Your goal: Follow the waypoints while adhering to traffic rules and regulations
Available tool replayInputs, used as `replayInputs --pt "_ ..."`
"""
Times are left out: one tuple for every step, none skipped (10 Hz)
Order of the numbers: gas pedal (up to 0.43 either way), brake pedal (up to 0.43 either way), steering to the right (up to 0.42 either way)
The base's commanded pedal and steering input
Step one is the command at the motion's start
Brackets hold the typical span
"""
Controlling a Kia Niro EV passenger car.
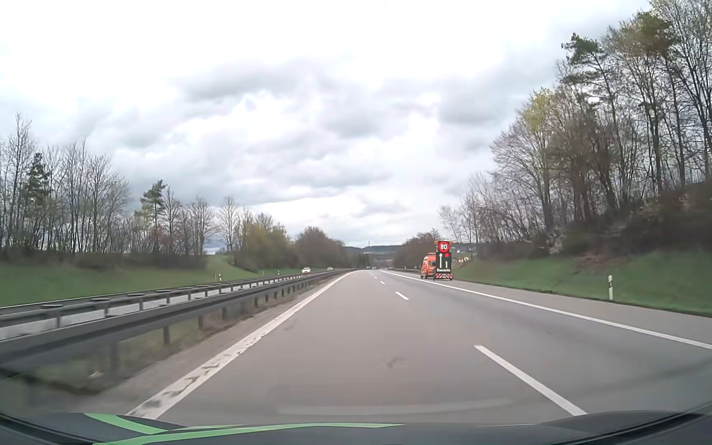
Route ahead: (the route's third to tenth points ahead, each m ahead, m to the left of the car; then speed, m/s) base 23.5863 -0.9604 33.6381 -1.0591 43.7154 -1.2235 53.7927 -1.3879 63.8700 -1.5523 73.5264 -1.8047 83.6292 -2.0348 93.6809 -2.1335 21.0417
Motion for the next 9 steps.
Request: replayInputs --pt "0.110 0.000 0.000" --pt "0.110 0.000 0.000" --pt "0.118 0.000 0.001" --pt "0.118 0.000 0.000" --pt "0.118 0.000 0.000" --pt "0.118 0.000 0.000" --pt "0.118 0.000 0.000" --pt "0.118 0.000 0.000" --pt "0.118 0.000 0.000"
